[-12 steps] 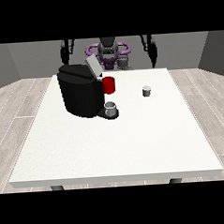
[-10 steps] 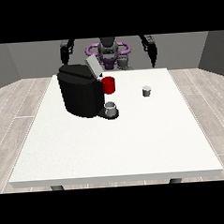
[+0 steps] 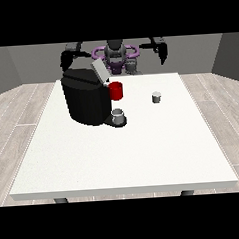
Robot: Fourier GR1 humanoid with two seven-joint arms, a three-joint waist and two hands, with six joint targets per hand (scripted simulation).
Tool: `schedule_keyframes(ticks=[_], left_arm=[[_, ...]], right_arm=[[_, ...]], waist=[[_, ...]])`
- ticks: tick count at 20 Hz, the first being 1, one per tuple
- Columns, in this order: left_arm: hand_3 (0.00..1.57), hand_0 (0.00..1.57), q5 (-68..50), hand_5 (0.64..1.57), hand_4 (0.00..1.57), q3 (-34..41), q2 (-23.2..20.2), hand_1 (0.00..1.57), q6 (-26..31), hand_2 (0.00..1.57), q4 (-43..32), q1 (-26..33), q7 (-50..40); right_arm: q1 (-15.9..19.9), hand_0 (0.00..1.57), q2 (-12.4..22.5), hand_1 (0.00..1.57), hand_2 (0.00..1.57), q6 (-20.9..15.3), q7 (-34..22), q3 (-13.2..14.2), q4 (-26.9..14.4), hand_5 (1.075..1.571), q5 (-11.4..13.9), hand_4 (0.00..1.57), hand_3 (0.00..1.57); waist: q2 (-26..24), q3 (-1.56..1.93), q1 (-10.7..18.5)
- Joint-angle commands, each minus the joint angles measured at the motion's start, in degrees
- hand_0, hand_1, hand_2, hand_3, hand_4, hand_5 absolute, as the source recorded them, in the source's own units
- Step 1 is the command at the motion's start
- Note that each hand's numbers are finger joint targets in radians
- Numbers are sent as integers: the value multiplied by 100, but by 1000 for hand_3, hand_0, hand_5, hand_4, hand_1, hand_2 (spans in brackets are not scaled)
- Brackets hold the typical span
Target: Insert the coffee pod into the coffee machine and close the lid
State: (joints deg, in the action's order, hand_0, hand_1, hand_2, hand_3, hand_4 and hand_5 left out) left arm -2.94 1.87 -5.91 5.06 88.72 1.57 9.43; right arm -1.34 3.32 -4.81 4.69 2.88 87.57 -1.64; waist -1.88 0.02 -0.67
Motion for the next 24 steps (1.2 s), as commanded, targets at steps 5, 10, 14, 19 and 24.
schedule_keyframes(ticks=[5, 10, 14, 19, 24], left_arm=[[0, 0, 617, 1571, 0, 242, -745, 0, 95, 0, -287, -549, 81], [0, 0, 672, 1571, 0, 565, -1025, 0, 138, 0, -1092, -1086, -174], [0, 0, 261, 1571, 0, 761, -1326, 0, 692, 0, -1403, -1449, -883], [0, 0, 527, 1571, 0, 1111, -1783, 0, 585, 0, -2359, -2268, -426], [0, 0, 865, 1571, 0, 923, -1754, 0, 568, 0, -3074, -2573, -491]], right_arm=[[200, 0, -111, 0, 0, -124, 244, 65, -19, 1571, -17, 158, 0], [384, 0, -320, 0, 0, -208, -51, -260, 278, 1571, 72, 186, 0], [448, 0, -149, 0, 0, -231, -220, -133, 282, 1571, -2, 233, 0], [852, 0, -291, 0, 0, -200, 105, -346, 160, 1571, 112, 340, 0], [1082, 0, -205, 0, 0, -349, -394, -221, 35, 1571, 147, 397, 0]], waist=[[285, -2, -159], [505, -4, -432], [430, -3, -425], [1343, -6, -723], [1133, -4, -675]])
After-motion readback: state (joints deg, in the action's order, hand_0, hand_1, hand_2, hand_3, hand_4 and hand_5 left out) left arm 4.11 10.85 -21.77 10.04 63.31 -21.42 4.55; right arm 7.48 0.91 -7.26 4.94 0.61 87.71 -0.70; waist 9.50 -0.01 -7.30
